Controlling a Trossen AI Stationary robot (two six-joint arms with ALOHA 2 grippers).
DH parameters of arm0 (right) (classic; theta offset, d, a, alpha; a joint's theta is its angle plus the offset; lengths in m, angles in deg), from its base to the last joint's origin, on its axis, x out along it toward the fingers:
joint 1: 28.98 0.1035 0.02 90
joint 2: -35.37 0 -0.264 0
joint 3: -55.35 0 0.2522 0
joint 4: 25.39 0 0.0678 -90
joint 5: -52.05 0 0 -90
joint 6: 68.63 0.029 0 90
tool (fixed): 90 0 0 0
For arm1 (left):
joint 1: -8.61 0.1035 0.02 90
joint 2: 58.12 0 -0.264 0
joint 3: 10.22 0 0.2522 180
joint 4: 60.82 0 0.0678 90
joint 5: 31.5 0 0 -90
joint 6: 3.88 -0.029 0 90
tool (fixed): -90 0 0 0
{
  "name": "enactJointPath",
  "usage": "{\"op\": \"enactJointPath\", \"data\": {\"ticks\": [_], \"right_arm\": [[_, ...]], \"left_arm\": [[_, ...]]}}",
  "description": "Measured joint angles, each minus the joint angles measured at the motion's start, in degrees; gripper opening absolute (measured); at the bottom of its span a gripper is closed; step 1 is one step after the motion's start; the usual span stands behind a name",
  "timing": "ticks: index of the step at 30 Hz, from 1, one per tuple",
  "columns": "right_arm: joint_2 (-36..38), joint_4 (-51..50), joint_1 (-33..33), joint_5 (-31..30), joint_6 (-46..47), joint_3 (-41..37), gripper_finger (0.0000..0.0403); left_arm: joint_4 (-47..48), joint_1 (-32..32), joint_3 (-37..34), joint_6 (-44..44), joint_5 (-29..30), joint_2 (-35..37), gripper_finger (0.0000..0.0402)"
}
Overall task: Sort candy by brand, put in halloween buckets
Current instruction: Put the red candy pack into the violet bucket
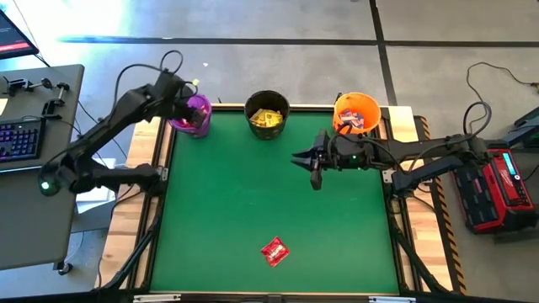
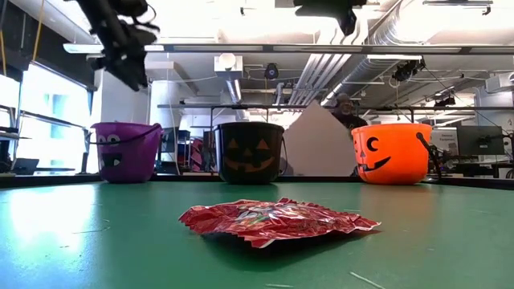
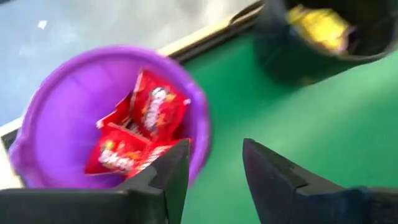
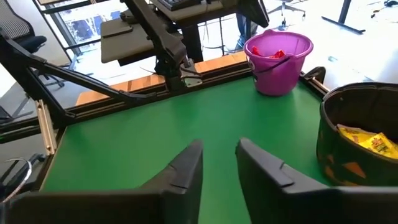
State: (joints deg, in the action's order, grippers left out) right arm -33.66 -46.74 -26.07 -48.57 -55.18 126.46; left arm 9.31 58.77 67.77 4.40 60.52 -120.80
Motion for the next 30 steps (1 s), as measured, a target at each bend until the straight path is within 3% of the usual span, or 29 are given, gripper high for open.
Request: {"op": "enactJointPath", "data": {"ticks": [6, 14, 22, 30], "right_arm": [[0.00, 0.02, 2.10, -0.58, 1.09, 0.00, 0.0123], [-0.02, -1.42, 7.70, -6.12, 3.13, 0.00, 0.0131], [-1.11, -6.02, 13.63, -11.98, 10.09, 0.00, 0.0131], [-7.33, -10.87, 18.47, -10.04, 22.38, 0.00, 0.0153]], "left_arm": [[-5.35, -6.89, -2.88, 4.04, 0.25, 8.73, 0.0145], [-7.43, -17.84, -3.54, 7.36, 3.64, 16.67, 0.0145], [-9.41, -27.31, -3.56, 5.86, 6.65, 18.38, 0.0145], [-21.68, -32.87, -9.60, 2.08, 5.72, 17.91, 0.0145]]}}
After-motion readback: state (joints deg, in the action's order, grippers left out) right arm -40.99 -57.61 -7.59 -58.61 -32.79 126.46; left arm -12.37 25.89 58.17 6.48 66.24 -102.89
